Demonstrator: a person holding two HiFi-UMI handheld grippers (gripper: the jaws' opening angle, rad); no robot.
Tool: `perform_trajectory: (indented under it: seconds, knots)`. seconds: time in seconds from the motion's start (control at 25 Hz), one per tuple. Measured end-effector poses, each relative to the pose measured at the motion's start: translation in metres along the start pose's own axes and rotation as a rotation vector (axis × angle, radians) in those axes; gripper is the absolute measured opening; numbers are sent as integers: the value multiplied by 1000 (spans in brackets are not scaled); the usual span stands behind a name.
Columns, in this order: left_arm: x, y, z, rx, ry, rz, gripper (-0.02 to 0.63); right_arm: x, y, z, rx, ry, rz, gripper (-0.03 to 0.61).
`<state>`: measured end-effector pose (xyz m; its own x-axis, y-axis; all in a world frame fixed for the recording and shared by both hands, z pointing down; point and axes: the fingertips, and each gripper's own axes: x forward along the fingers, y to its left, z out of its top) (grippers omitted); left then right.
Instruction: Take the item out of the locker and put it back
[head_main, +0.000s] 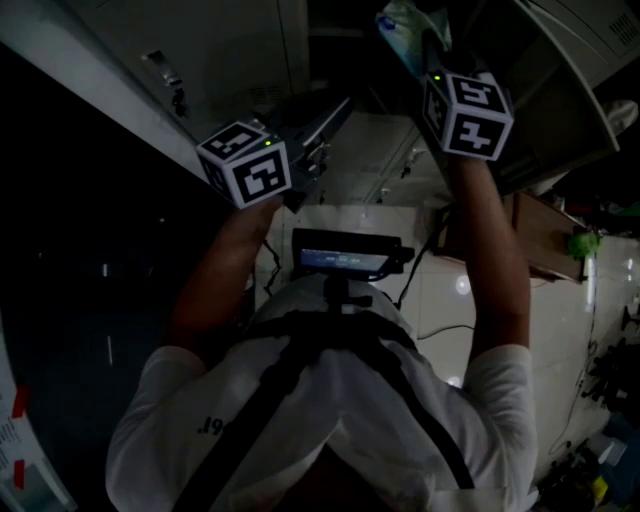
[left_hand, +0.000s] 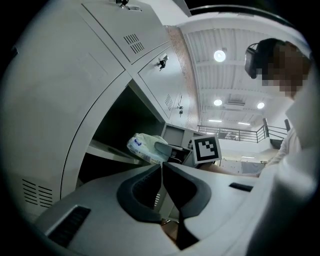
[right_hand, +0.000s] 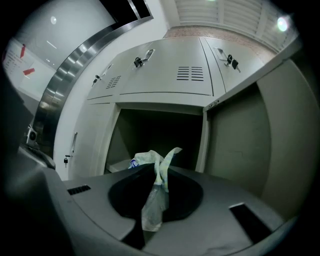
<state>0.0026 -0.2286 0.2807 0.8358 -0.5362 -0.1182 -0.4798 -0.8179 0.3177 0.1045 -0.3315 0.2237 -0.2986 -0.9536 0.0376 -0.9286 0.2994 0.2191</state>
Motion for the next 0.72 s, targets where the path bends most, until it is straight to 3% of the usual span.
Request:
perform_trajectory:
  seconds: [0.72]
  knots:
    - [-31,-24,-12,-13,8,-21,2,-64,21,-16,56,-23,54,23]
